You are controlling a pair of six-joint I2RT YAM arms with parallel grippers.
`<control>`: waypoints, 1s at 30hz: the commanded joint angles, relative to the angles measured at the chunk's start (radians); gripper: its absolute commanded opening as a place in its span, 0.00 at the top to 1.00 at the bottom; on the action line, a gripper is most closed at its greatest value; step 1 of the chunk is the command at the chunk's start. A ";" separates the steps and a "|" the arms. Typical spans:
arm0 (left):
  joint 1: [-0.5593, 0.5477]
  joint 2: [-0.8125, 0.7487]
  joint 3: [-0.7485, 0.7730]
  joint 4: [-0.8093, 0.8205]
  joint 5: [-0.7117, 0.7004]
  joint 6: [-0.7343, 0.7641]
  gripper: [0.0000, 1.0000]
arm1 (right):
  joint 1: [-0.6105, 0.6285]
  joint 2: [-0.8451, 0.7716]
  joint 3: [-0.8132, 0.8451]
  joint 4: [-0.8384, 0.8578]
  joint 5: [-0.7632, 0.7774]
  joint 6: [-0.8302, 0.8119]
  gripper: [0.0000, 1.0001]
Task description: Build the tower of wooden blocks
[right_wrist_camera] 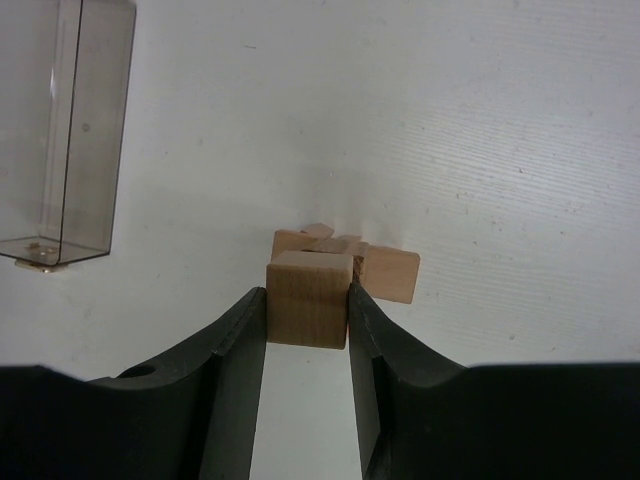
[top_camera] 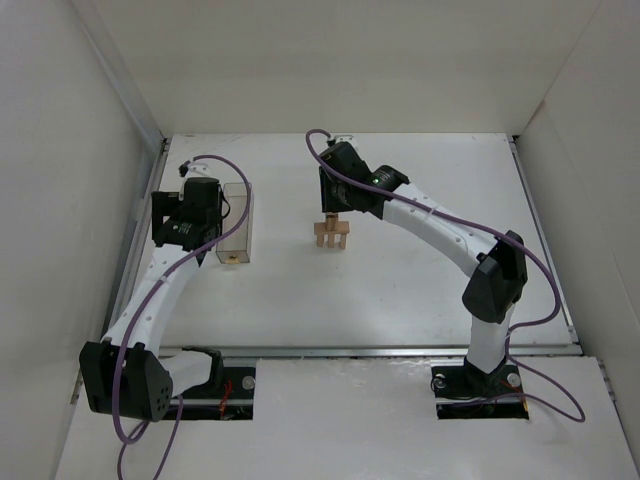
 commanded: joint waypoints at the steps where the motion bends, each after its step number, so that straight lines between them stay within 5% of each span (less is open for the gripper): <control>1: 0.007 -0.022 0.018 0.018 -0.005 -0.001 0.01 | 0.008 -0.034 0.026 0.039 0.018 -0.007 0.61; 30: 0.007 -0.031 0.009 0.018 -0.005 -0.001 0.01 | 0.008 -0.025 -0.002 0.029 0.009 0.011 0.61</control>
